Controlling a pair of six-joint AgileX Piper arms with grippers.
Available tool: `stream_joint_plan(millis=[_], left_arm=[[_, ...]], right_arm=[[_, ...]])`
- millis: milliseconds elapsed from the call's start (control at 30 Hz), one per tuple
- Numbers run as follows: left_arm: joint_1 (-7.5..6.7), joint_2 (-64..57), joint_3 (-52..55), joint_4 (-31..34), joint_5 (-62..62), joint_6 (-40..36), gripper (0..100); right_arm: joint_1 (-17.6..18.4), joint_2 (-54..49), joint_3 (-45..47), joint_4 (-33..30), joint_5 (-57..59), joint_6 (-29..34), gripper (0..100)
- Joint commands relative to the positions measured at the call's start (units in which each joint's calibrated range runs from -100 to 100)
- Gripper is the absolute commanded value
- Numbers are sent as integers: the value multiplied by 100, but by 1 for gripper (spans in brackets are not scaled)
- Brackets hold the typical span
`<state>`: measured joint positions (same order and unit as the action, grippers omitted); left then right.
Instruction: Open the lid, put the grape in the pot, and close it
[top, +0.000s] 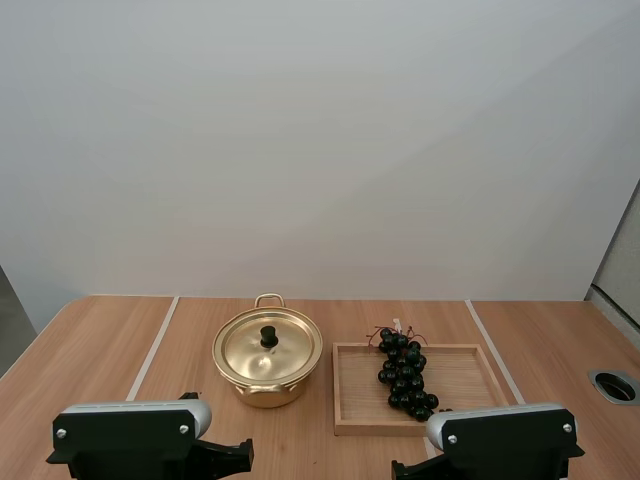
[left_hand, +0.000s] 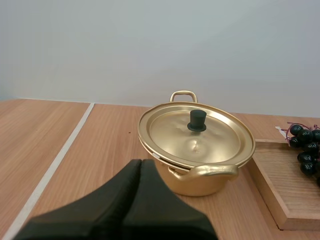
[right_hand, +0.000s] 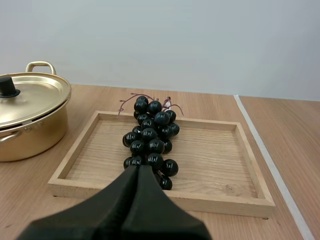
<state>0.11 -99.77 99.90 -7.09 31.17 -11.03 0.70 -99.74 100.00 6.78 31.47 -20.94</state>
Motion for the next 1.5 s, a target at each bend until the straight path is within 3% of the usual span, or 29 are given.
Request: stream_joint_plan(millis=[0, 933, 1067, 1200, 1367, 1467], left_arm=[[9, -23, 10, 54, -40, 1, 0], [9, -23, 10, 54, -40, 1, 0], [9, -23, 10, 54, -40, 1, 0], [9, -23, 10, 54, 88, 0, 0], [9, -23, -871, 59, 556, 0, 0], [9, -23, -1541, 154, 883, 0, 0]], right_arm=[[-13, -26, 0, 15, -22, -34, 0], [-13, -26, 0, 15, -22, -34, 0], [-13, -26, 0, 545, -22, -23, 0], [-13, -26, 0, 549, -39, -23, 0], [-13, -26, -375, 562, 39, -23, 0], [-13, -26, -1213, 536, 952, -23, 0]])
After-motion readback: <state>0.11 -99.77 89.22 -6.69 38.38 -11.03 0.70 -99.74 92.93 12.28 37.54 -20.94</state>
